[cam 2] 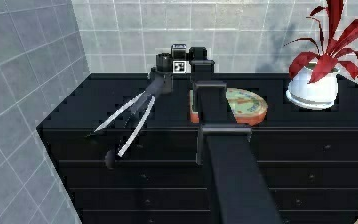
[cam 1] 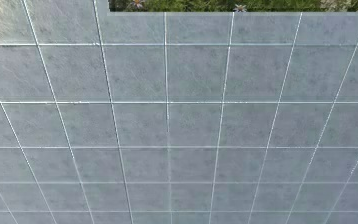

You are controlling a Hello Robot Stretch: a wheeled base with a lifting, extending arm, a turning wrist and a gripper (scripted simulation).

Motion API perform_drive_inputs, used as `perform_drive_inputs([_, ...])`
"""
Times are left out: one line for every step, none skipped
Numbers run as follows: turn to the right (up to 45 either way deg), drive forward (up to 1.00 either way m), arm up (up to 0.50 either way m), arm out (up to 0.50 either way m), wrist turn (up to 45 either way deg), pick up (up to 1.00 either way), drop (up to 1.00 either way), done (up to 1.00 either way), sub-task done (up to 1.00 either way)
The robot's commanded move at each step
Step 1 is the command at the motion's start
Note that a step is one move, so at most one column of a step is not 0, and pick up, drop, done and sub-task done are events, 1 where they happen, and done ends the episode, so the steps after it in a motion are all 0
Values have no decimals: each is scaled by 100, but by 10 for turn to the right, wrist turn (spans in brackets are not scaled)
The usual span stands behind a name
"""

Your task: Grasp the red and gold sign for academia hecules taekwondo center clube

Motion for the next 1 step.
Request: perform_drive_inputs([0,0,0,0,450,0,0,0,0])
